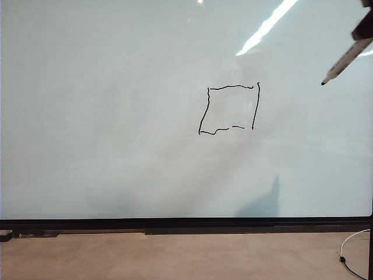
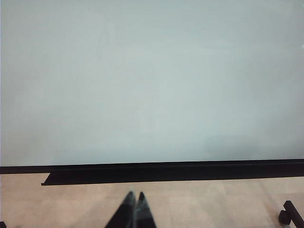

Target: Pick up the pen on the shelf to the right of the whiteboard and draw a rectangle.

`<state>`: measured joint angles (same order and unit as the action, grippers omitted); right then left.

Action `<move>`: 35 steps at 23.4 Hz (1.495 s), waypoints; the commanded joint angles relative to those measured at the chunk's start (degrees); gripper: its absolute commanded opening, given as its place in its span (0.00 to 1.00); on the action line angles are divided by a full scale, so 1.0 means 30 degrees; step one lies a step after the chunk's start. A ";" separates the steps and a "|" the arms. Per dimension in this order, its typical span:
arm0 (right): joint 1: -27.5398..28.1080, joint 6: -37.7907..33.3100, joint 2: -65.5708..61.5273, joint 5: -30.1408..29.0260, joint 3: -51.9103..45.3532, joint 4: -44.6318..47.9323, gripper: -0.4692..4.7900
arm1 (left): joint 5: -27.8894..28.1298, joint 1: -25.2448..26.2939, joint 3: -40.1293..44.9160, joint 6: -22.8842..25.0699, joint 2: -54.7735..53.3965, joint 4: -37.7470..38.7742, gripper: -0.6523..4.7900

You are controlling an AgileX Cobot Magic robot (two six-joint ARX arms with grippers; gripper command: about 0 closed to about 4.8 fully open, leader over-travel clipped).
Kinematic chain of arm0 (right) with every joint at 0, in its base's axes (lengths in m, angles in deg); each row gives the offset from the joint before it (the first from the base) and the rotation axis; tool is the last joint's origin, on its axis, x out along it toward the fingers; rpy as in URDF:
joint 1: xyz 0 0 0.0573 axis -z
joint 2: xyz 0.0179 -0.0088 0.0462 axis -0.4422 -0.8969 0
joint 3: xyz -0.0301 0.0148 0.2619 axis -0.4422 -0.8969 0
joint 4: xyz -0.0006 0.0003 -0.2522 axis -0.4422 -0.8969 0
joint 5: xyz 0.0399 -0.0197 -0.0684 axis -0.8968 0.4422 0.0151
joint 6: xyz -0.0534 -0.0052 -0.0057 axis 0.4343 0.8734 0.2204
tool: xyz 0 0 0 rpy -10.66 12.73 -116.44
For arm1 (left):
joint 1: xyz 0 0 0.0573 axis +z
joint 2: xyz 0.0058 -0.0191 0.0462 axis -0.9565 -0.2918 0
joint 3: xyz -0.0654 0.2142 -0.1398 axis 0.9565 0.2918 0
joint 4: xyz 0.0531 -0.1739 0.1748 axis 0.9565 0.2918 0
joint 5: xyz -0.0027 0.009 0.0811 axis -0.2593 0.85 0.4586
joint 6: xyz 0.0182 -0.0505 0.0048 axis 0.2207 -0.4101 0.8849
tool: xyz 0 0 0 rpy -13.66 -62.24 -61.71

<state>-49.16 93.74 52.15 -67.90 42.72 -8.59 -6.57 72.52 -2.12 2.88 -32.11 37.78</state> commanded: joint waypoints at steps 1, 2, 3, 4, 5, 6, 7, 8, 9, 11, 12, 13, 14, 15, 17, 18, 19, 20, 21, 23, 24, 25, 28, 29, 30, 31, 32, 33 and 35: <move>0.0007 -0.0838 0.2025 0.0437 -0.1217 0.0350 0.08 | 0.0007 0.0007 -0.0036 0.0022 -0.0015 -0.0182 0.11; 0.0000 -0.0962 0.2557 0.0605 -0.1508 0.0153 0.08 | 0.0000 0.0007 -0.0036 0.0022 -0.0015 -0.0182 0.11; -0.0015 -0.1078 0.3286 0.0801 -0.1836 -0.0219 0.08 | 0.0000 0.0007 -0.0036 0.0022 -0.0015 -0.0182 0.11; -0.0015 -0.1202 0.3832 0.0867 -0.2084 -0.0488 0.08 | 0.0007 0.0007 -0.0036 0.0022 -0.0015 -0.0182 0.11; -0.0015 -0.1362 0.4546 0.0918 -0.2404 -0.0772 0.08 | 0.0000 0.0007 -0.0036 0.0022 -0.0015 -0.0182 0.11; -0.0015 -0.1450 0.4889 0.0918 -0.2557 -0.0962 0.08 | 0.0007 0.0007 -0.0036 0.0022 -0.0015 -0.0182 0.11; -0.0015 -0.1603 0.5574 0.0925 -0.2900 -0.1129 0.08 | 0.0000 0.0007 -0.0036 0.0022 -0.0015 -0.0182 0.11; -0.0015 -0.1654 0.5938 0.0925 -0.3118 -0.1137 0.08 | 0.0000 0.0007 -0.0036 0.0022 -0.0015 -0.0182 0.11; -0.0015 -0.1770 0.6470 0.0933 -0.3446 -0.1151 0.08 | 0.0007 0.0007 -0.0036 0.0022 -0.0015 -0.0175 0.11; -0.0015 -0.1923 0.7155 0.0933 -0.3942 -0.1166 0.08 | 0.0000 0.0007 -0.0036 0.0022 -0.0015 -0.0182 0.11; -0.0015 -0.1945 0.7373 0.0925 -0.4116 -0.1195 0.08 | 0.0000 0.0007 -0.0036 0.0022 -0.0015 -0.0182 0.11; -0.0015 -0.1945 0.7621 0.0925 -0.4393 -0.1202 0.08 | 0.0000 0.0007 -0.0036 0.0022 -0.0015 -0.0182 0.11; -0.0015 -0.1938 0.7737 0.0918 -0.4554 -0.1209 0.08 | 0.0000 0.0007 -0.0036 0.0022 -0.0015 -0.0182 0.11; -0.0015 -0.1938 0.7898 0.0925 -0.4765 -0.1355 0.08 | 0.0000 0.0007 -0.0036 0.0022 -0.0015 -0.0175 0.11; -0.0015 -0.1931 0.8174 0.0918 -0.5093 -0.1399 0.08 | 0.0007 0.0007 -0.0036 0.0022 -0.0015 -0.0175 0.11; -0.0015 -0.1931 0.8320 0.0925 -0.5217 -0.1399 0.08 | 0.0000 0.0007 -0.0036 0.0022 -0.0015 -0.0182 0.11; -0.0007 -0.1916 0.8568 0.0918 -0.5428 -0.1362 0.08 | 0.0007 0.0007 -0.0036 0.0022 -0.0015 -0.0182 0.11; -0.0007 -0.1872 0.8750 0.0911 -0.5574 -0.1304 0.08 | 0.0000 0.0007 -0.0036 0.0022 -0.0015 -0.0175 0.11; -0.0007 -0.1872 0.9107 0.0911 -0.5807 -0.1275 0.08 | 0.0007 0.0007 -0.0036 0.0022 -0.0015 -0.0175 0.11; -0.0007 -0.1872 0.9792 0.0911 -0.6178 -0.1275 0.08 | 0.0000 0.0007 -0.0036 0.0022 -0.0015 -0.0182 0.11; -0.0007 -0.1880 1.0127 0.0911 -0.6309 -0.1428 0.08 | 0.0000 0.0007 -0.0036 0.0022 -0.0015 -0.0182 0.11; 0.0000 -0.1872 1.0156 0.0903 -0.6411 -0.1413 0.08 | 0.0007 0.0007 -0.0036 0.0022 -0.0015 -0.0182 0.11; 0.0015 -0.1865 1.0156 0.0882 -0.6652 -0.1384 0.08 | 0.0007 0.0007 -0.0036 0.0022 -0.0015 -0.0175 0.11; 0.0015 -0.1865 1.0156 0.0838 -0.6754 -0.1392 0.08 | 0.0007 0.0007 -0.0036 0.0022 -0.0015 -0.0182 0.11; 0.0015 -0.1872 1.0156 0.0831 -0.7038 -0.1253 0.08 | 0.0007 0.0007 -0.0036 0.0022 -0.0015 -0.0175 0.11; 0.0015 -0.1887 1.0156 0.0816 -0.7169 -0.1173 0.08 | 0.0007 0.0007 -0.0036 0.0022 -0.0015 -0.0182 0.11; 0.0015 -0.1872 1.0156 0.0816 -0.7162 -0.1341 0.08 | 0.0000 0.0007 -0.0036 0.0022 -0.0015 -0.0182 0.11; 0.0022 -0.1749 1.0156 0.0787 -0.7162 -0.1319 0.08 | 0.0007 0.0007 -0.0036 0.0022 -0.0015 -0.0175 0.11; 0.0022 -0.1486 1.0156 0.0765 -0.7162 -0.1326 0.08 | 0.0000 0.0007 -0.0036 0.0022 -0.0015 -0.0182 0.11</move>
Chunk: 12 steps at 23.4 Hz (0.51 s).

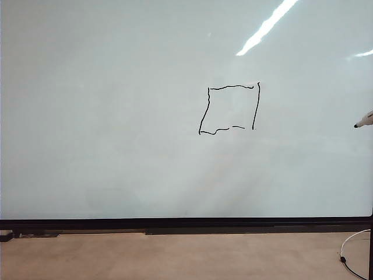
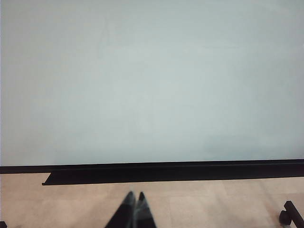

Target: Pick up the pen on the shelf to the right of the whiteboard and draw a rectangle.

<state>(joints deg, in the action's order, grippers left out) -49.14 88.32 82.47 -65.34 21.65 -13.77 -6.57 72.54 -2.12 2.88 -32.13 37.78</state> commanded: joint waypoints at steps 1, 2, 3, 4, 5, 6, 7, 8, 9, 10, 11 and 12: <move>0.0022 0.0525 0.0051 -0.0095 -0.0138 0.0386 0.08 | 0.0007 0.0000 -0.0036 0.0022 -0.0007 -0.0182 0.11; 0.0051 0.0685 0.0051 -0.0102 -0.0138 0.0423 0.08 | 0.0007 0.0000 -0.0036 0.0022 -0.0007 -0.0175 0.11; 0.0109 0.0780 0.0051 -0.0117 -0.0138 0.0437 0.08 | 0.0000 0.0000 -0.0036 0.0022 -0.0007 -0.0182 0.11; 0.0197 0.0823 0.0051 -0.0182 -0.0138 0.0459 0.08 | 0.0000 0.0000 -0.0036 0.0022 -0.0007 -0.0182 0.11; 0.0663 0.0867 0.0051 -0.0692 -0.0138 0.0546 0.08 | 0.0007 0.0000 -0.0036 0.0022 -0.0007 -0.0175 0.11; 0.0925 0.0867 0.0051 -0.0991 -0.0138 0.0583 0.08 | 0.0000 0.0000 -0.0036 0.0022 -0.0007 -0.0182 0.11; 0.1676 0.0852 0.0051 -0.1734 -0.0138 0.0707 0.08 | 0.0007 0.0000 -0.0036 0.0022 -0.0007 -0.0182 0.11; 0.2142 0.0823 0.0051 -0.2208 -0.0138 0.0780 0.08 | 0.0007 0.0000 -0.0036 0.0022 -0.0007 -0.0182 0.11; 0.2914 0.0750 0.0051 -0.2914 -0.0138 0.0860 0.08 | 0.0000 0.0000 -0.0036 0.0022 -0.0007 -0.0175 0.11; 0.3395 0.0699 0.0051 -0.3330 -0.0138 0.0918 0.08 | 0.0007 0.0000 -0.0036 0.0022 -0.0007 -0.0182 0.11; 0.4138 0.0576 0.0051 -0.3847 -0.0138 0.1027 0.08 | 0.0000 0.0000 -0.0036 0.0022 -0.0007 -0.0182 0.11; 0.4488 0.0495 0.0051 -0.4131 -0.0138 0.1115 0.08 | 0.0007 0.0000 -0.0036 0.0022 -0.0007 -0.0182 0.11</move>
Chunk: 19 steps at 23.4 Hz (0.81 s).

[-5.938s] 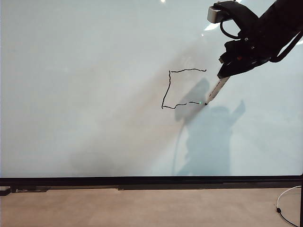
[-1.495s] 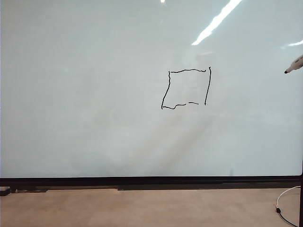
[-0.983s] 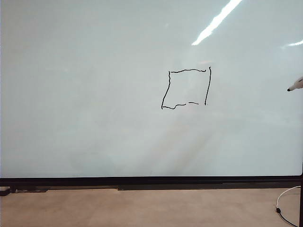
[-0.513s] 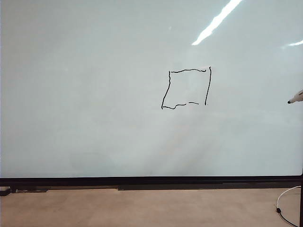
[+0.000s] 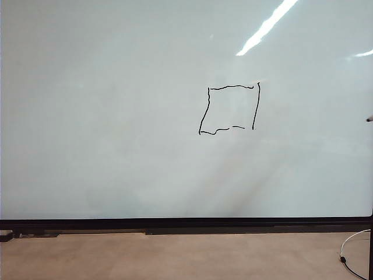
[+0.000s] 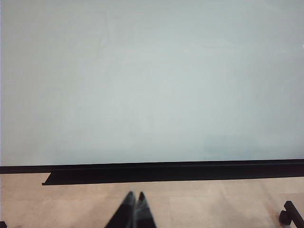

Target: Pick up the pen on the shelf to the right of the whiteboard and draw a rectangle.

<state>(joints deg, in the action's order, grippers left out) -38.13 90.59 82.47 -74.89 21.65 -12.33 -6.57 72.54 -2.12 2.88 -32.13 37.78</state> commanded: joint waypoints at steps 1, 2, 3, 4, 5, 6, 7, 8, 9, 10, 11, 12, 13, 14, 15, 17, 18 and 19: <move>0.1545 -0.0430 0.0051 -0.1479 -0.0138 0.0874 0.08 | 0.0000 0.0000 -0.0036 0.0022 -0.0007 -0.0182 0.11; 0.1880 -0.0488 0.0051 -0.1683 -0.0138 0.0969 0.08 | 0.0007 0.0000 -0.0036 0.0022 -0.0007 -0.0182 0.11; 0.2288 -0.0619 0.0051 -0.1705 -0.0138 0.1064 0.08 | 0.0007 0.0000 -0.0036 0.0022 -0.0007 -0.0175 0.11; 0.2455 -0.0612 0.0051 -0.1705 -0.0138 0.1086 0.08 | 0.0000 0.0000 -0.0036 0.0022 -0.0007 -0.0182 0.11; 0.2579 -0.0612 0.0051 -0.1698 -0.0138 0.1137 0.08 | 0.0000 0.0000 -0.0036 0.0022 -0.0007 -0.0182 0.11; 0.2601 -0.0590 0.0051 -0.1668 -0.0138 0.1166 0.08 | 0.0000 0.0000 -0.0036 0.0022 -0.0007 -0.0182 0.11; 0.2616 -0.0444 0.0051 -0.1581 -0.0138 0.1188 0.08 | 0.0000 0.0000 -0.0036 0.0022 -0.0007 -0.0182 0.11; 0.2616 -0.0430 0.0051 -0.1574 -0.0138 0.1260 0.08 | 0.0000 0.0000 -0.0036 0.0022 -0.0007 -0.0182 0.11; 0.2616 -0.0444 0.0051 -0.1610 -0.0138 0.1319 0.08 | 0.0000 0.0000 -0.0036 0.0022 -0.0007 -0.0182 0.11; 0.2601 -0.0452 0.0051 -0.1661 -0.0138 0.1290 0.08 | 0.0007 0.0000 -0.0036 0.0022 -0.0007 -0.0175 0.11; 0.2550 -0.0452 0.0051 -0.1712 -0.0138 0.1282 0.08 | 0.0007 0.0000 -0.0036 0.0022 -0.0007 -0.0182 0.11; 0.2506 -0.0466 0.0051 -0.1712 -0.0138 0.1282 0.08 | 0.0007 0.0000 -0.0036 0.0022 -0.0007 -0.0182 0.11; 0.2514 -0.0845 0.0051 -0.2113 -0.0138 0.1290 0.08 | 0.0000 0.0000 -0.0036 0.0022 -0.0007 -0.0182 0.11; 0.2521 -0.1027 0.0051 -0.2565 -0.0138 0.1268 0.08 | 0.0007 0.0000 -0.0036 0.0022 -0.0007 -0.0182 0.11; 0.2528 -0.1020 0.0051 -0.2907 -0.0138 0.0947 0.09 | 0.0007 0.0000 -0.0036 0.0022 -0.0007 -0.0182 0.11; 0.2535 -0.1027 0.0051 -0.2834 -0.0138 0.0328 0.09 | 0.0000 0.0000 -0.0036 0.0022 -0.0007 -0.0182 0.11; 0.2535 -0.1027 0.0051 -0.2841 -0.0138 0.0022 0.09 | 0.0000 0.0000 -0.0036 0.0022 -0.0007 -0.0182 0.11; 0.2528 -0.1027 0.0051 -0.2849 -0.0138 -0.0444 0.09 | 0.0000 0.0000 -0.0036 0.0022 -0.0007 -0.0182 0.11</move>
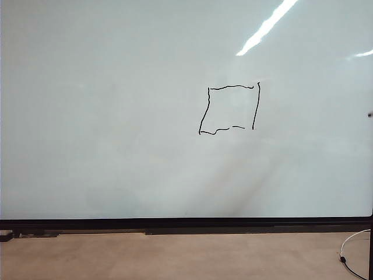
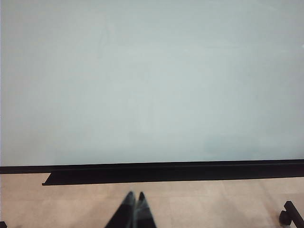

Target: Pick up the pen on the shelf to the right of the whiteboard and draw a rectangle.

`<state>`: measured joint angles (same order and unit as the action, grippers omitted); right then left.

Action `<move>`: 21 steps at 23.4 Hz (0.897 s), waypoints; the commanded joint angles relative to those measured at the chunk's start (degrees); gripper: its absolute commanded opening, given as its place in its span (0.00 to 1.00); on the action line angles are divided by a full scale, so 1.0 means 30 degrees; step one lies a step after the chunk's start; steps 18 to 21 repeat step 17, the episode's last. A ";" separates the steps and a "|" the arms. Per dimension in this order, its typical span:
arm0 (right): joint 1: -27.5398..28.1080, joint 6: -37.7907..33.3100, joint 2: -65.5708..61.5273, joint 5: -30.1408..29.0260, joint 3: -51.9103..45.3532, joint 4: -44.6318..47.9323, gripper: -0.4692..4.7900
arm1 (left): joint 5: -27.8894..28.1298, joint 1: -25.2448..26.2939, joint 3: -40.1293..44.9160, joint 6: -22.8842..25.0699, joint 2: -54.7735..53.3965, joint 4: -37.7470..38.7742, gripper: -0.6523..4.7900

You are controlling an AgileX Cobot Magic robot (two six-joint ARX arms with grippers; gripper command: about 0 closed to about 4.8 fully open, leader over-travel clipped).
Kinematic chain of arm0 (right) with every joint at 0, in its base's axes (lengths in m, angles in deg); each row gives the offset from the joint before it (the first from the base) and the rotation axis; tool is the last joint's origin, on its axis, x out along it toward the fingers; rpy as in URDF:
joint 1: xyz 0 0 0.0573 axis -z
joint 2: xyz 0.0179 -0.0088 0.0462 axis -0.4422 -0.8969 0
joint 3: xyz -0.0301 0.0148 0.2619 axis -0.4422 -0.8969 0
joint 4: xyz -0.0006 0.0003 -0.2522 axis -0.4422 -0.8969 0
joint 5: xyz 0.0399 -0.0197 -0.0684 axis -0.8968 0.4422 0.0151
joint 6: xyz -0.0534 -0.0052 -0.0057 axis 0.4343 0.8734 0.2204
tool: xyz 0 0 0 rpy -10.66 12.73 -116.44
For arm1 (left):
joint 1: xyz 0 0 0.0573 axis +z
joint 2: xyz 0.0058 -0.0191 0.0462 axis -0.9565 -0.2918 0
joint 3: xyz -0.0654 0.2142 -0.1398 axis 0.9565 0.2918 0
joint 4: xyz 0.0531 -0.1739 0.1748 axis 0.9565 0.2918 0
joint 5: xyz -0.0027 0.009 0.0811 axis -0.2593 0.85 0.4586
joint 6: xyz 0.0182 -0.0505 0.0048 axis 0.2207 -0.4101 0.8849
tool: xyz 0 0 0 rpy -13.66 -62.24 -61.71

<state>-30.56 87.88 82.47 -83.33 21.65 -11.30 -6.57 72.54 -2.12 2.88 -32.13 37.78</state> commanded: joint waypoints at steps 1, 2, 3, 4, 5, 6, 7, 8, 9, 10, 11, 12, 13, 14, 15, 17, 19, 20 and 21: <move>0.0007 -0.0124 0.0051 -0.0073 -0.0138 -0.1158 0.09 | 0.0007 0.0000 -0.0036 0.0022 -0.0007 -0.0182 0.11; 0.0015 -0.0124 0.0051 -0.0073 -0.0138 -0.1610 0.09 | 0.0000 0.0000 -0.0036 0.0022 -0.0007 -0.0175 0.11; 0.0015 -0.0124 0.0051 -0.0051 -0.0138 -0.1851 0.09 | 0.0000 0.0000 -0.0036 0.0022 -0.0007 -0.0182 0.11; 0.0015 -0.0124 0.0051 -0.0036 -0.0138 -0.2171 0.09 | 0.0000 0.0000 -0.0036 0.0022 -0.0007 -0.0182 0.11; 0.0015 -0.0124 0.0051 -0.0036 -0.0138 -0.2229 0.09 | 0.0000 0.0000 -0.0036 0.0022 -0.0007 -0.0182 0.11; 0.0015 -0.0124 0.0051 -0.0036 -0.0138 -0.2215 0.09 | 0.0000 0.0000 -0.0036 0.0022 -0.0007 -0.0182 0.11; 0.0015 -0.0124 0.0051 -0.0036 -0.0138 -0.2222 0.09 | 0.0007 0.0000 -0.0036 0.0022 -0.0007 -0.0182 0.11; 0.0015 -0.0124 0.0051 -0.0036 -0.0138 -0.2215 0.09 | 0.0000 0.0000 -0.0036 0.0022 -0.0007 -0.0182 0.11; 0.0015 -0.0124 0.0051 -0.0036 -0.0138 -0.2215 0.09 | 0.0000 0.0000 -0.0036 0.0022 -0.0007 -0.0182 0.11; 0.0015 -0.0124 0.0051 -0.0036 -0.0138 -0.2215 0.09 | 0.0000 0.0000 -0.0036 0.0022 -0.0007 -0.0182 0.11; 0.0015 -0.0124 0.0051 -0.0036 -0.0138 -0.2215 0.09 | 0.0007 0.0000 -0.0036 0.0022 -0.0007 -0.0182 0.11; 0.0015 -0.0124 0.0051 -0.0036 -0.0138 -0.2222 0.09 | 0.0000 0.0000 -0.0036 0.0022 -0.0007 -0.0182 0.11; 0.0007 -0.0124 0.0051 -0.0036 -0.0138 -0.2215 0.09 | 0.0000 0.0000 -0.0036 0.0022 -0.0007 -0.0182 0.11; 0.0015 -0.0124 0.0051 -0.0036 -0.0138 -0.2215 0.09 | 0.0000 0.0000 -0.0036 0.0022 -0.0007 -0.0182 0.11; 0.0015 -0.0124 0.0051 -0.0036 -0.0138 -0.2222 0.09 | 0.0007 0.0000 -0.0036 0.0022 -0.0007 -0.0182 0.11; 0.0015 -0.0124 0.0051 -0.0036 -0.0138 -0.2222 0.09 | 0.0007 0.0000 -0.0036 0.0022 -0.0007 -0.0182 0.11; 0.0015 -0.0124 0.0051 -0.0036 -0.0138 -0.2222 0.09 | 0.0007 0.0000 -0.0036 0.0022 -0.0007 -0.0182 0.11; 0.0015 -0.0124 0.0051 -0.0036 -0.0138 -0.2222 0.09 | 0.0007 0.0000 -0.0036 0.0022 -0.0007 -0.0182 0.11; 0.0015 -0.0124 0.0051 -0.0036 -0.0138 -0.2222 0.09 | 0.0007 0.0000 -0.0036 0.0022 -0.0007 -0.0182 0.11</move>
